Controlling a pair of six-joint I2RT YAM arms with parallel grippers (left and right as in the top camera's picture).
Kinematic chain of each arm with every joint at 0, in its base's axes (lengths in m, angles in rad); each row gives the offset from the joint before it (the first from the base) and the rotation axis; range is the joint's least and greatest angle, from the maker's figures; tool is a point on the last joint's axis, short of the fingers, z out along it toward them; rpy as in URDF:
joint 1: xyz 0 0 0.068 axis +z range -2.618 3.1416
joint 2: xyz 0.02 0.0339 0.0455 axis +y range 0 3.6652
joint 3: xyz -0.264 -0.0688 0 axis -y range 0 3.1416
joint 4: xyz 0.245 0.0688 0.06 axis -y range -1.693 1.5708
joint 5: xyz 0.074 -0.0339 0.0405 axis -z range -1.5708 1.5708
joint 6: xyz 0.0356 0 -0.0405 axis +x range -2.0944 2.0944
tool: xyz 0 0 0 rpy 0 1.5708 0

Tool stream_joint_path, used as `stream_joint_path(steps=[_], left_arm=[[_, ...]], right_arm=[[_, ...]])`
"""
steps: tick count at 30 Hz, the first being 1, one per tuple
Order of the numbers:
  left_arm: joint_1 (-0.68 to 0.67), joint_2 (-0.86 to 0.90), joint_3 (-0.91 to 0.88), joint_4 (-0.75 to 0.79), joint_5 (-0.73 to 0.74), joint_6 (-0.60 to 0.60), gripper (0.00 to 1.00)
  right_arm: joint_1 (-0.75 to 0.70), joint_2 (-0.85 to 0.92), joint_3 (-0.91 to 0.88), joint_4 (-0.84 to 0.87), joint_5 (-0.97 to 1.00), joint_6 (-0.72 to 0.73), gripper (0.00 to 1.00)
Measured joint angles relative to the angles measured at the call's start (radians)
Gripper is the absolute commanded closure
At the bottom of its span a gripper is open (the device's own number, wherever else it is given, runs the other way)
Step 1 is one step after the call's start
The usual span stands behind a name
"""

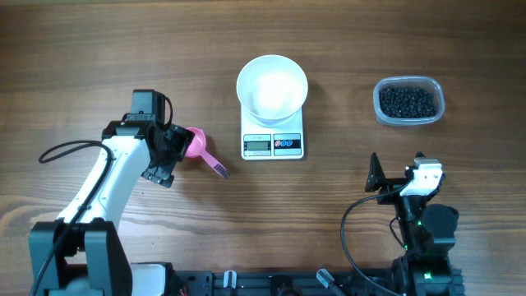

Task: Scoop item into bowl and weigh 150g on scale
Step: 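Lower the left gripper and close it on the pink scoop's rim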

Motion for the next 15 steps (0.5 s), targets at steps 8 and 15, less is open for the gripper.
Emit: stream_joint_path(steps=[8,15], left_arm=[[0.000,0.000,-0.013,0.044,-0.010,-0.012,0.23],[0.000,0.014,-0.048,0.101,-0.012,-0.015,0.32]], right_arm=[[0.000,0.000,0.000,0.000,0.000,0.000,0.00],[0.000,0.000,0.000,0.000,0.000,0.000,0.00]])
